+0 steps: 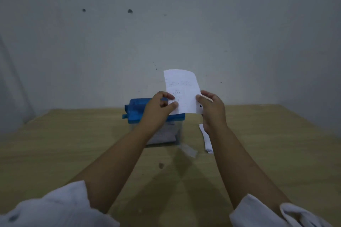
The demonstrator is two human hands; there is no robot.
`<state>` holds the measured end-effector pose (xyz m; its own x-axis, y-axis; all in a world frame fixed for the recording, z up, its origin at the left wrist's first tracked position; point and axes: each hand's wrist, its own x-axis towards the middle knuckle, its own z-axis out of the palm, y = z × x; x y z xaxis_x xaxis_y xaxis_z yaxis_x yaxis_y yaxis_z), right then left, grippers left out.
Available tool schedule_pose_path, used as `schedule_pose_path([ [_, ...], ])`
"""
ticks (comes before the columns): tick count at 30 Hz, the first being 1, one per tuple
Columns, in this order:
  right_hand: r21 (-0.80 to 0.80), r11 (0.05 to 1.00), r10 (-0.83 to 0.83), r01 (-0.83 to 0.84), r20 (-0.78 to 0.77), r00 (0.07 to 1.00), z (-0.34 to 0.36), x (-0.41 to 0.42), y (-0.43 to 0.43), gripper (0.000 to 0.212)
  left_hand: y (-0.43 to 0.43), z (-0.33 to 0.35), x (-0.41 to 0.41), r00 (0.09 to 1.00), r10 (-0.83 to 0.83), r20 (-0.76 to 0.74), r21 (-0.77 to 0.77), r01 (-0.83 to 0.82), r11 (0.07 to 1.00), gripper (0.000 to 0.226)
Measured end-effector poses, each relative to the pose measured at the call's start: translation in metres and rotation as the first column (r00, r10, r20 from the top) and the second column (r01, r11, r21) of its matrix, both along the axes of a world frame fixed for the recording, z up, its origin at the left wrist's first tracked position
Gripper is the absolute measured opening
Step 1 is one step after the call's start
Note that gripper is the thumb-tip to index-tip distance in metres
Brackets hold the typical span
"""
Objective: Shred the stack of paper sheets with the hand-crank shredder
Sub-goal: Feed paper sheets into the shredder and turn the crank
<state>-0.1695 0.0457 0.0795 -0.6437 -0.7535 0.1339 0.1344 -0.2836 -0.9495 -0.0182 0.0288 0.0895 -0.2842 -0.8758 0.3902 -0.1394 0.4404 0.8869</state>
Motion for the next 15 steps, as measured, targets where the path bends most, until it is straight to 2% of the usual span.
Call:
schedule_pose_path([
  [3,-0.002,0.997,0.076,-0.076,-0.09,0.993,0.013,0.02,-0.012,0.027,-0.021,0.008,0.024,1.0,0.028,0.013,-0.009,-0.028,1.0,0.01],
  [8,0.118,0.967,0.252,-0.226,-0.299,0.92,0.033,0.035,-0.035,0.02,-0.05,0.017,0.055,0.997,0.051,0.064,-0.049,-0.048,0.998,0.01],
  [15,0.135,0.964,0.265,-0.229,-0.442,0.857,0.041,0.031,-0.069,0.021,-0.089,0.016,0.068,0.989,0.049,0.138,-0.139,-0.029,0.99,0.01],
])
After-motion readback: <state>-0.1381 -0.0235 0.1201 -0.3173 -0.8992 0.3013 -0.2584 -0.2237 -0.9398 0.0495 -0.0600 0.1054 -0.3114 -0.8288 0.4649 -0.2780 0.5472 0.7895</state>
